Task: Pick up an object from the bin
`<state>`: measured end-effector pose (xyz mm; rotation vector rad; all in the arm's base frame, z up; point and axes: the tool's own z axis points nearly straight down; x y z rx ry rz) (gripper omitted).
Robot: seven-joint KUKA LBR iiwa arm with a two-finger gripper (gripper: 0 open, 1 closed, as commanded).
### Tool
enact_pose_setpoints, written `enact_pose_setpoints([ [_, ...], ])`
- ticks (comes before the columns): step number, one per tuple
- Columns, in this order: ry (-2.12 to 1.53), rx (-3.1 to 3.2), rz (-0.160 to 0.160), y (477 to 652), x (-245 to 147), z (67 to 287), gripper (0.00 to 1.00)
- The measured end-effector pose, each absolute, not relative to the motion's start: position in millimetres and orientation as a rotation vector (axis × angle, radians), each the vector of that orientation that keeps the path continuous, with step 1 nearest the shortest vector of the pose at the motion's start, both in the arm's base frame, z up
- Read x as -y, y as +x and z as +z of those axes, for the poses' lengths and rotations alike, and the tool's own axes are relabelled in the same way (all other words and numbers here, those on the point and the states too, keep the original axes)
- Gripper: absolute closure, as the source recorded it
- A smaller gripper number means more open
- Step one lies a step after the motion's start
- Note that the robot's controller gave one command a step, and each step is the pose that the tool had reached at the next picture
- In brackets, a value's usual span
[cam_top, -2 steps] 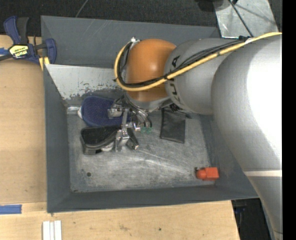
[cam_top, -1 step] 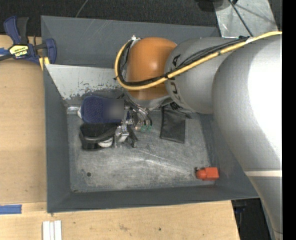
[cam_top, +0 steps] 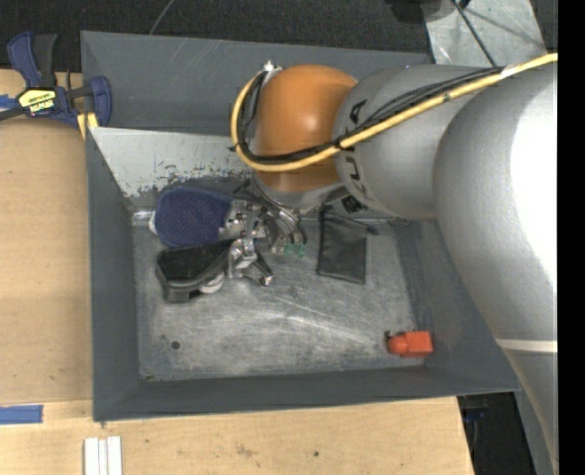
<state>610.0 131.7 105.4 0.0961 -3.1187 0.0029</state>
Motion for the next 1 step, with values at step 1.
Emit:
enact_pose_setpoints([
  [1,0.097,3.141,0.002,609.9,-130.7,156.5,1.00],
])
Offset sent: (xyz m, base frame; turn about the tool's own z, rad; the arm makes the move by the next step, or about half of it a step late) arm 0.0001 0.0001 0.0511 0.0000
